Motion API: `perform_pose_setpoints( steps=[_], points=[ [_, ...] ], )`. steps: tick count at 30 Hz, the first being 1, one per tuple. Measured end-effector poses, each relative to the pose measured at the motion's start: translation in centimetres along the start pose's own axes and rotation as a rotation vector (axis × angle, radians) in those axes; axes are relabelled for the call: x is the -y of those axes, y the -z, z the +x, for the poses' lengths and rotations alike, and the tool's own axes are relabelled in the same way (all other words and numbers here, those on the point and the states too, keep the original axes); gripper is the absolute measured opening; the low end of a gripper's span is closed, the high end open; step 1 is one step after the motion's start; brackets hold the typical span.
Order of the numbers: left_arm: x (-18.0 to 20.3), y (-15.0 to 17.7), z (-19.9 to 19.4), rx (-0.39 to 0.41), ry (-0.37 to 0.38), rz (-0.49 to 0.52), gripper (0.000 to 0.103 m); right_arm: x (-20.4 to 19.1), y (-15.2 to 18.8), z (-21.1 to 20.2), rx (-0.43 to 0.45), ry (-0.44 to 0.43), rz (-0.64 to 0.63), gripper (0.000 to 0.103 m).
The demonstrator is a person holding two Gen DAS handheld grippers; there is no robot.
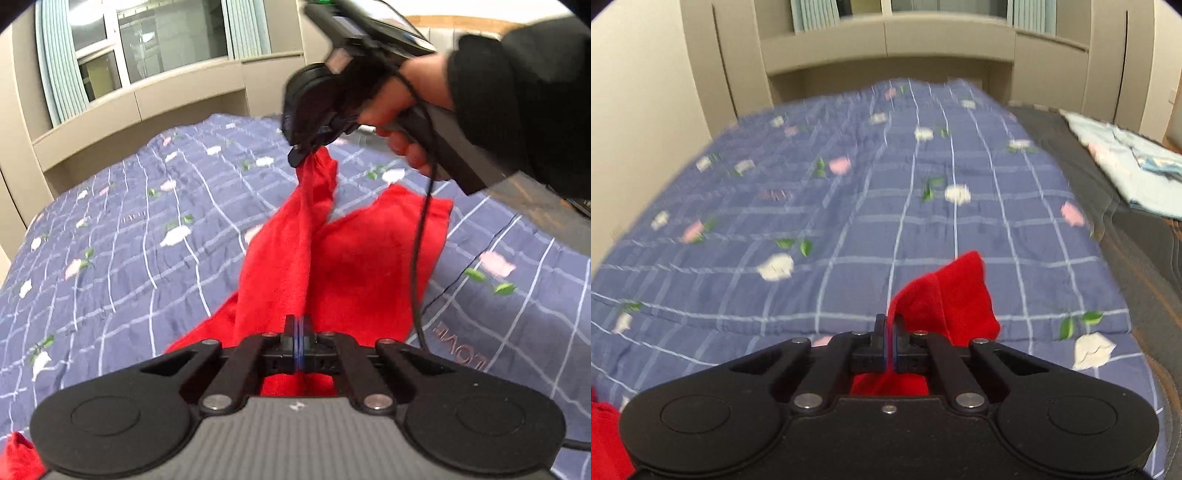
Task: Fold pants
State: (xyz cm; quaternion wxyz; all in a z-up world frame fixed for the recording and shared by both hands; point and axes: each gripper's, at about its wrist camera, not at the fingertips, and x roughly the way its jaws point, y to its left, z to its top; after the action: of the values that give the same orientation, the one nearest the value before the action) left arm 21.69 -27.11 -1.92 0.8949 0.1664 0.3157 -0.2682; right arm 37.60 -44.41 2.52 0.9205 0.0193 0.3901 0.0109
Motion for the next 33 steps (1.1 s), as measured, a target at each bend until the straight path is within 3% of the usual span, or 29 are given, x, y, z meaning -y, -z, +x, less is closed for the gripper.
perform_pose_setpoints(
  steps=[3, 7, 16, 20, 22, 24, 26, 27, 28, 29, 33],
  points=[
    [0.2, -0.5, -1.8, 0.046, 0.034, 0.013, 0.0, 1.3, 0.1, -3.7, 0.087, -0.025, -0.018, 0.001],
    [1.4, -0.7, -2.7, 0.049, 0.096, 0.071, 0.0, 4.0, 2.2, -7.8, 0.15, -0.032, -0.018, 0.001],
    [4.7, 2.0, 0.7, -0.082, 0.145, 0.145, 0.0, 10.3, 11.6, -6.9, 0.003, 0.011, 0.144, 0.003],
    [4.7, 2.4, 1.1, -0.094, 0.131, 0.146, 0.0, 11.5, 14.0, -6.5, -0.014, -0.006, 0.206, 0.023],
    [4.7, 2.4, 1.1, -0.094, 0.13, 0.147, 0.0, 12.3, 14.2, -6.2, -0.007, -0.021, 0.254, 0.04],
    [4.9, 2.5, 0.9, -0.098, 0.129, 0.145, 0.0, 13.0, 14.0, -6.1, 0.01, -0.03, 0.291, 0.045],
    [4.9, 2.7, 1.0, -0.101, 0.12, 0.141, 0.0, 13.4, 13.7, -5.9, 0.021, -0.019, 0.312, 0.044],
    [4.9, 2.7, 1.1, -0.099, 0.112, 0.138, 0.0, 13.5, 13.5, -5.7, 0.026, -0.007, 0.31, 0.037],
    [4.9, 2.6, 1.1, -0.092, 0.1, 0.133, 0.0, 13.5, 13.3, -5.6, 0.027, 0.013, 0.296, 0.018],
    [4.8, 2.6, 1.1, -0.081, 0.091, 0.124, 0.0, 13.5, 13.0, -5.5, 0.035, 0.036, 0.271, 0.008],
    [4.9, 2.4, 0.9, -0.059, 0.057, 0.123, 0.0, 12.4, 12.2, -6.6, 0.142, 0.065, 0.159, 0.008]
  ],
)
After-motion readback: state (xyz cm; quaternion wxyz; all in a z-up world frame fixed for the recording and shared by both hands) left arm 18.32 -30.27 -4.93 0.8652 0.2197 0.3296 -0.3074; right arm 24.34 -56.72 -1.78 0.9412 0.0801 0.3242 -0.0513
